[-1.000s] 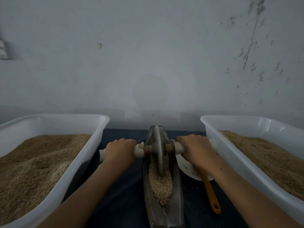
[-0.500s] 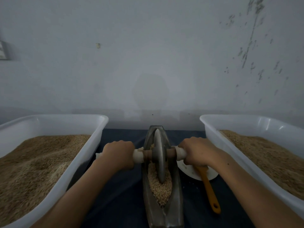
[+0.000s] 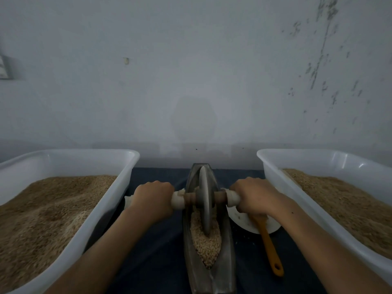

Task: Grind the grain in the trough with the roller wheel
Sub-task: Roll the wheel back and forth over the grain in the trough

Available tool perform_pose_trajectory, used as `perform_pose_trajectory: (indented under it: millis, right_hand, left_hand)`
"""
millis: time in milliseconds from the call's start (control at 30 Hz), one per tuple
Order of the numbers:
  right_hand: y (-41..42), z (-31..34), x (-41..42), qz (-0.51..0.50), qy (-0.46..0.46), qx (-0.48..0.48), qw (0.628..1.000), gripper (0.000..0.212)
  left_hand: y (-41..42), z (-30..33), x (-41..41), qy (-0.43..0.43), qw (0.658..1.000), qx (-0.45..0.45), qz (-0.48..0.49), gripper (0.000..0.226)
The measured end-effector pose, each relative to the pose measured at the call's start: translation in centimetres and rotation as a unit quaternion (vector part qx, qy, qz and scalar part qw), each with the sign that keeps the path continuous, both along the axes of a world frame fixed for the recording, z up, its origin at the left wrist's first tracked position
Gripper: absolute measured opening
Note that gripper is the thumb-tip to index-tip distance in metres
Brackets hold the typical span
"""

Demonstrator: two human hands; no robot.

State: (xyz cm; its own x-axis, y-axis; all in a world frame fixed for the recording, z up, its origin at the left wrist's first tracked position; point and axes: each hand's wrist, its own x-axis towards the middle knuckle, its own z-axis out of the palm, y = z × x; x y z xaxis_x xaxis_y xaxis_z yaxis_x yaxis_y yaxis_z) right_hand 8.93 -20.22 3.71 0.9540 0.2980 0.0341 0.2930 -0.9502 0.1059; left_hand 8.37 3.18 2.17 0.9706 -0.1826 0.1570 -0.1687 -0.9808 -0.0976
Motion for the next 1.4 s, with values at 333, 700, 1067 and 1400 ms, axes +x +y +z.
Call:
perform_pose_trajectory:
  millis: [333, 700, 1067, 1400]
  right_hand:
    - [0.2, -0.2, 0.0, -0.012, -0.003, -0.006, 1.000, 0.008]
    - [0.4, -0.7, 0.3, 0.007, -0.092, -0.010, 0.996, 0.010]
    - [0.0, 0.4, -0.3, -0.013, 0.059, -0.007, 0.998, 0.021]
    - [0.2, -1.8, 0.8, 0.005, -0.146, 0.020, 0.989, 0.014]
  left_hand:
    - [-0.1, 0.0, 0.1, 0.014, 1.000, 0.004, 0.013, 0.024]
    - [0.2, 0.2, 0.0, 0.051, 0.998, -0.015, 0.012, 0.027]
    - [-0.2, 0.4, -0.2, 0.026, 1.000, 0.015, 0.006, 0.024]
    - [0.0, -0.8, -0.1, -0.091, 0.995, -0.043, -0.004, 0.014]
